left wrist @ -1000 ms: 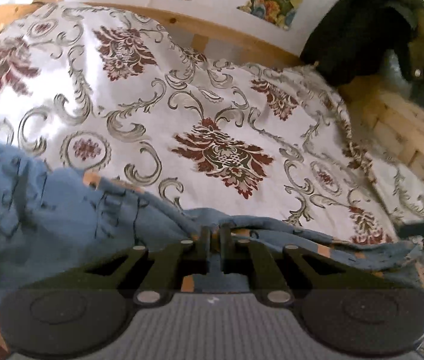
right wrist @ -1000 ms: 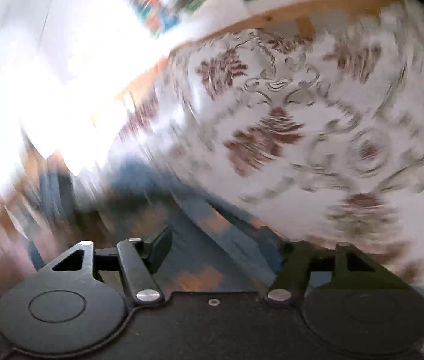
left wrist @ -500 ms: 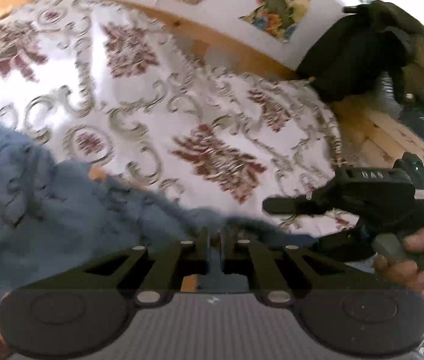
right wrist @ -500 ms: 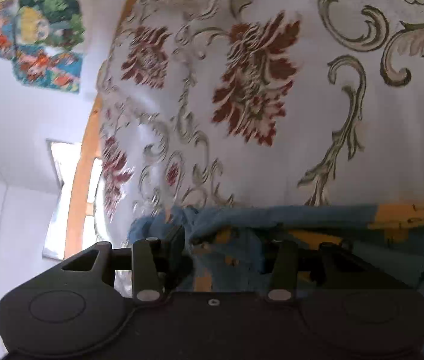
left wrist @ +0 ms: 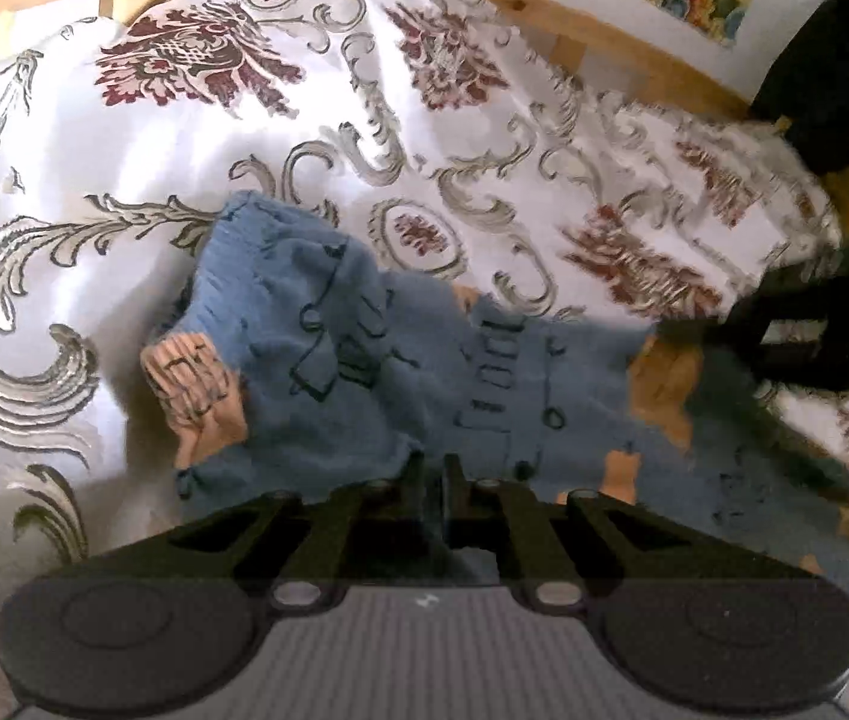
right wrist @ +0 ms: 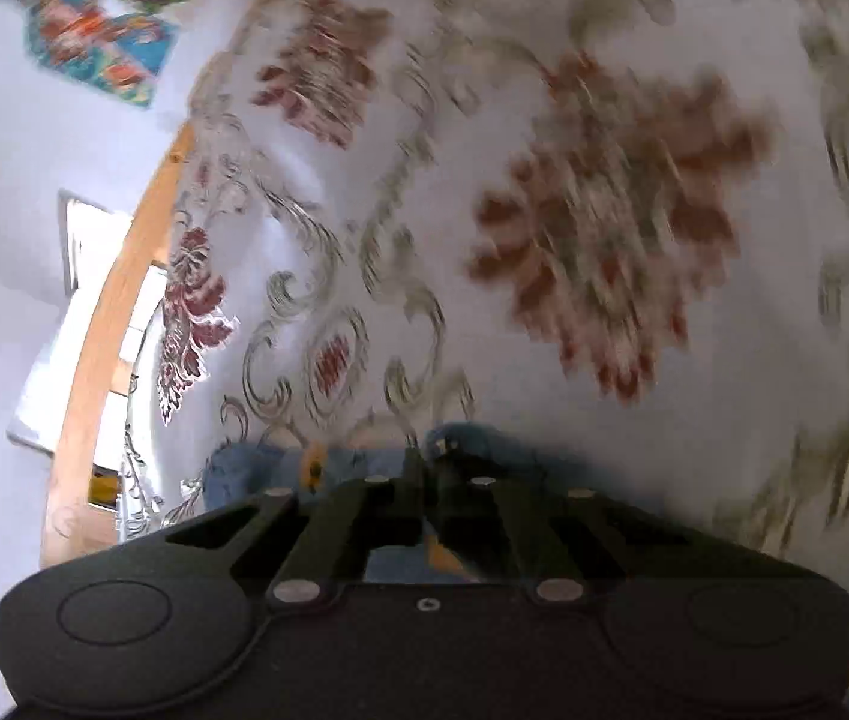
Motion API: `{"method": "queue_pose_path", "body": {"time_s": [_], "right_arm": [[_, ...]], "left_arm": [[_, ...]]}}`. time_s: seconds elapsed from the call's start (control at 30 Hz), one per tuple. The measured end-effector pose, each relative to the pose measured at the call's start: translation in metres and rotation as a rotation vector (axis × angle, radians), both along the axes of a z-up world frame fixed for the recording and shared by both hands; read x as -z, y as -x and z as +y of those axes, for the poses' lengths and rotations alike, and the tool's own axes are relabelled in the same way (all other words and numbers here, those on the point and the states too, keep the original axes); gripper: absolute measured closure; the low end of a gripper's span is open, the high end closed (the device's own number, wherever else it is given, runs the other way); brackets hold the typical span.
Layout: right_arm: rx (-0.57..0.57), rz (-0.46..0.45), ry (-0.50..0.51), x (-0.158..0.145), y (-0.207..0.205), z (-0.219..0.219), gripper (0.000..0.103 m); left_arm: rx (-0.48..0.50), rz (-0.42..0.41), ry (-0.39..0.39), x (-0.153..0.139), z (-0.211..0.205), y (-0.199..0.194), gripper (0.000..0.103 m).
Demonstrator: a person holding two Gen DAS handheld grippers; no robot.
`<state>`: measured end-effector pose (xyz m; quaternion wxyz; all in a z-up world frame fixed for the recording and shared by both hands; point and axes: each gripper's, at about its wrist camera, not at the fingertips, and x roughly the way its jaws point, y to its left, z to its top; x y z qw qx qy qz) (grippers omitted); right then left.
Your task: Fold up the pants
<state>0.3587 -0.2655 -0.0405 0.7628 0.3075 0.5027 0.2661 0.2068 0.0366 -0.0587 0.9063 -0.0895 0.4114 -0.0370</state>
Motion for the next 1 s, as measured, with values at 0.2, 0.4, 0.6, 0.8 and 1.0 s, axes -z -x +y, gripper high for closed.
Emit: {"method": "queue_pose_path", "body": {"time_s": [0.2,0.4,0.6,0.8,1.0], "right_arm": [[-0.046,-0.074,0.102,-0.006,-0.035,0.002,0.098],[-0.032,-0.069,0.081,-0.012,-0.035,-0.049,0.041],[-0.076,-0.131,-0.011,-0.031,0.054,-0.093,0.024],[0.087,-0.201,0.303,-0.009,0.130,-0.147,0.021],[0.279,-0.373,0.586,-0.043,0.226,-0.191,0.012]], "left_arm": [[0.000,-0.006,-0.030,0.000,-0.003,-0.004,0.097],[0.006,0.006,0.012,-0.010,0.007,-0.007,0.086],[-0.048,-0.073,-0.116,-0.023,0.014,-0.015,0.040],[-0.027,-0.047,-0.213,-0.011,0.012,-0.023,0.044],[-0.048,-0.034,-0.334,-0.014,-0.017,-0.015,0.025]]}}
